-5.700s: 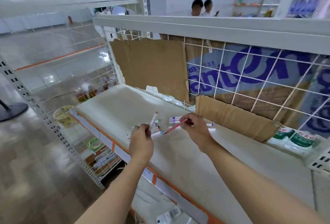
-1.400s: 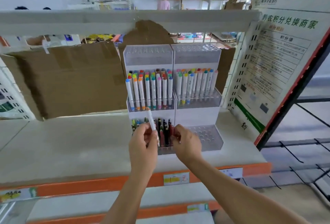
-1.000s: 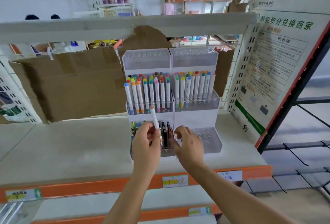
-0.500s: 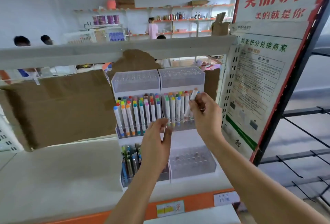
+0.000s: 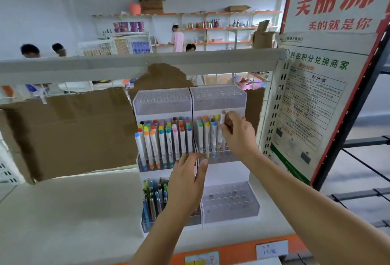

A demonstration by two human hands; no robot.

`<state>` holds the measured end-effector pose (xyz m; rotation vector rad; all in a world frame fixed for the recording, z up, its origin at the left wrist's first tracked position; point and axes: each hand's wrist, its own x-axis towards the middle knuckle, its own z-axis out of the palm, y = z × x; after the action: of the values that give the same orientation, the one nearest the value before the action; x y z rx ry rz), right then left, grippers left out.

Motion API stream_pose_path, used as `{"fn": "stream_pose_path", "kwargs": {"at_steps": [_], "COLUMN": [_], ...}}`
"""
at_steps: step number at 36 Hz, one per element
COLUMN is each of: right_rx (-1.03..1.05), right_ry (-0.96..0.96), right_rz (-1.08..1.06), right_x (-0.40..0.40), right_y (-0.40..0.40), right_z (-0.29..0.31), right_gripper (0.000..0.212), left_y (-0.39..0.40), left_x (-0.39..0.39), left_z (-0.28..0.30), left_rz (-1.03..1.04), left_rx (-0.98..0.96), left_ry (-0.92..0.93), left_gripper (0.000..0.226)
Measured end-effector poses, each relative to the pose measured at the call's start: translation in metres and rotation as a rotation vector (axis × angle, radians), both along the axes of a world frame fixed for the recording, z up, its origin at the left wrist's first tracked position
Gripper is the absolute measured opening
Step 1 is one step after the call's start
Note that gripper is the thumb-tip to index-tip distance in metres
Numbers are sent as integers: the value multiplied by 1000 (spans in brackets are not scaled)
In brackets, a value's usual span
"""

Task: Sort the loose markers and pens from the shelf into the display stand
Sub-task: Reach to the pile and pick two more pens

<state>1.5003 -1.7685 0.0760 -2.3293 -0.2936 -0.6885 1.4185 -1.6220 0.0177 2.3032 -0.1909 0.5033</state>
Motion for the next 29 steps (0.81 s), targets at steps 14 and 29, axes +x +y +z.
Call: {"fn": "stream_pose_path", "kwargs": {"at_steps": [14,29], "right_rx": [-211,-167], "right_ry": [123,-23], "right_rz": [-159,-78], "right_x": [-4,-39], "right_y": [5,8], "right_z": [-16,-17], "right_gripper": [33,32], "left_y": [-4,20], "left_x": [1,-36], "left_z": [0,10], "left_rz": [36,152], "left_rx": [-3,26], "left_ry": [-18,-34], "left_gripper": [40,35]}}
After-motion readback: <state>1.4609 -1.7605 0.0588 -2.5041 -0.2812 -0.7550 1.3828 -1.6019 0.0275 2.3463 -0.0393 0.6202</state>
